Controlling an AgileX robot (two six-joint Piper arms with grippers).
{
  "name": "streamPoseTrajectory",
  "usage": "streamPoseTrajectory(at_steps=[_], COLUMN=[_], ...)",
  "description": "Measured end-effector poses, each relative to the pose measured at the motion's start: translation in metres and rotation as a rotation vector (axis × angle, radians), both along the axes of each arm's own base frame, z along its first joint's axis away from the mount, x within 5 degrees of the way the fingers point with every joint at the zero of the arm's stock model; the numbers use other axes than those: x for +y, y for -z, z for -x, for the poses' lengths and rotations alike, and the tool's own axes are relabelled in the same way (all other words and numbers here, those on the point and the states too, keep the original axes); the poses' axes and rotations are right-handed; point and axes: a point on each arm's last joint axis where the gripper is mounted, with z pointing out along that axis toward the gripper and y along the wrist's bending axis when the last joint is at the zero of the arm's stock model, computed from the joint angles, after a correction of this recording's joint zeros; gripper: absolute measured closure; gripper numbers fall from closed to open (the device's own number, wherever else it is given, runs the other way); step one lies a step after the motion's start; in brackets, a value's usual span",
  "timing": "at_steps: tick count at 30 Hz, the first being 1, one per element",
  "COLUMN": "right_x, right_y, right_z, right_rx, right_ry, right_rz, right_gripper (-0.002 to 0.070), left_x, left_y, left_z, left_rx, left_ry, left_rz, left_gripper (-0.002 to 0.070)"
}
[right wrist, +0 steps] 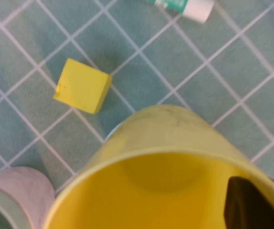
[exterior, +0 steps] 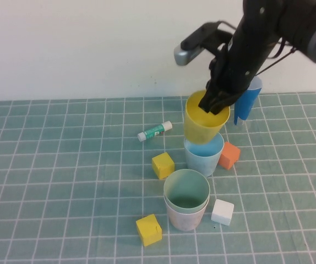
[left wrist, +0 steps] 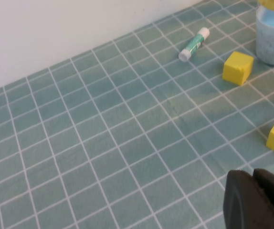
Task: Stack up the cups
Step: Place the yellow cup on the blue cup
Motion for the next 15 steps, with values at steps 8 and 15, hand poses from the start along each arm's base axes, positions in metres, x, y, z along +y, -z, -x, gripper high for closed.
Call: streamPoseTrajectory(at_steps=[8, 15], right_x=[0.003, 0.003], right_y=[0.025, 0.026], right_z=[-0.006, -0.007], right_rx=[0.053, 0.054], right_ry=[0.019, 0.023], right_rz=[0.017, 0.016], right_gripper=[0.0659, 0.05], left_x=[0.002, 0.002], left_y=[0.003, 0.003], left_z=[0.001, 0.001], left_rx=[0.037, 0.034], left_ry=[-0.016, -0.018], left_rz=[-0.022, -0.026], left_gripper=[0.0676, 0.0676])
